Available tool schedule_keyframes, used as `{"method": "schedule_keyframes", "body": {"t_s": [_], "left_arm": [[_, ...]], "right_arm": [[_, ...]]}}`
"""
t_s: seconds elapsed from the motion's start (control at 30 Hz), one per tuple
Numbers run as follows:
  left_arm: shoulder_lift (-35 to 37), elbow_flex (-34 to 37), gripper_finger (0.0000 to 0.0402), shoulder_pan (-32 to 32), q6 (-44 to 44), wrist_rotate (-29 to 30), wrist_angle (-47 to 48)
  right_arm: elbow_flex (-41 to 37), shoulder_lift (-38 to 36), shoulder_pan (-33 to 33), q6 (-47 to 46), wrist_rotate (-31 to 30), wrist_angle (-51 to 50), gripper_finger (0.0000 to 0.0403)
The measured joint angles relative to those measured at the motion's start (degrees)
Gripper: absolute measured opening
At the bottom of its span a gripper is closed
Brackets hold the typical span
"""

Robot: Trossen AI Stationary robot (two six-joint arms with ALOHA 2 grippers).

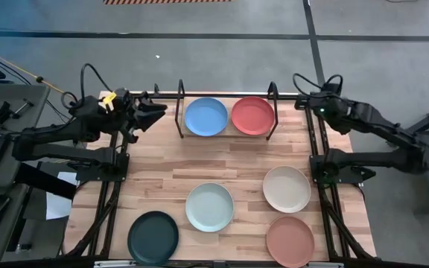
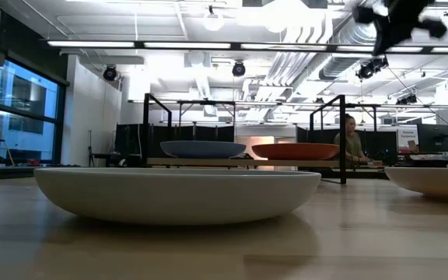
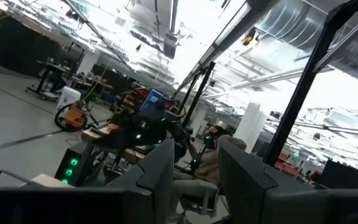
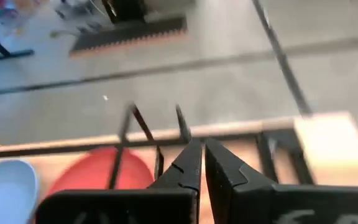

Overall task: Place and stack plates onto a shelf
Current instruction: Adjust the orange plate on the shelf

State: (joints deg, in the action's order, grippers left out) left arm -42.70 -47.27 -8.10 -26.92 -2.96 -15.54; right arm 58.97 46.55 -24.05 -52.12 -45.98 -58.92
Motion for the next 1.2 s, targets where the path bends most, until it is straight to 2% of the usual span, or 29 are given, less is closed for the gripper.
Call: {"method": "schedule_keyframes", "body": {"t_s": [0.23,0.3,0.47,0.6,0.83,1.2], "left_arm": [[-0.56,0.02,0.0113,0.0,-1.98,0.04,0.38],[-0.48,0.02,0.0113,0.0,-2.5,0.04,0.28],[-0.43,0.02,0.0113,0.0,-3.09,0.07,0.25],[-0.46,0.02,0.0113,0.0,-4.36,0.42,0.14],[-0.46,0.02,0.0113,0.0,-4.38,2.09,0.1],[-0.46,0.02,0.0113,-0.04,-4.39,2.4,0.05]], "right_arm": [[-16.69,-3.52,-12.83,-6.11,13.95,13.75,0.0],[-21.16,-3.59,-17.84,-7.3,19.83,19.72,0.0],[-32.6,-2.58,-30.5,-12.39,38.96,37.93,0.0],[-39.64,-0.8,-35.95,-18.68,48.4,49.73,0.0],[-46.08,5.1,-36.22,-24.48,55.75,62.41,0.0],[-47.04,14.14,-34.16,-27.95,56.29,76.23,0.0]]}}
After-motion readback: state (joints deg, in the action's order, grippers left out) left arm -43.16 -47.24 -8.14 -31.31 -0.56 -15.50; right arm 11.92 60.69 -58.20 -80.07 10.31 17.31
